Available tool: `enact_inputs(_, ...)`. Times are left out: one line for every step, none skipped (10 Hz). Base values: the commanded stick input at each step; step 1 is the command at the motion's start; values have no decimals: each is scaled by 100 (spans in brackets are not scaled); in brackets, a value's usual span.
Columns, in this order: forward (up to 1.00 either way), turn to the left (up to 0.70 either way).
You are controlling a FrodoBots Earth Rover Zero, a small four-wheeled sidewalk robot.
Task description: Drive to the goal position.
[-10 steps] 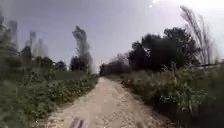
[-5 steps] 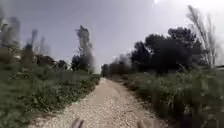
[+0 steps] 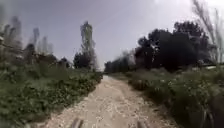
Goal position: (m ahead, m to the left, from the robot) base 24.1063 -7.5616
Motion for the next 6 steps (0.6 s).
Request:
enact_inputs(85, 0)
enact_inputs(85, 0)
enact_inputs(85, 0)
enact_inputs(85, 0)
enact_inputs(85, -29)
enact_inputs(85, -33)
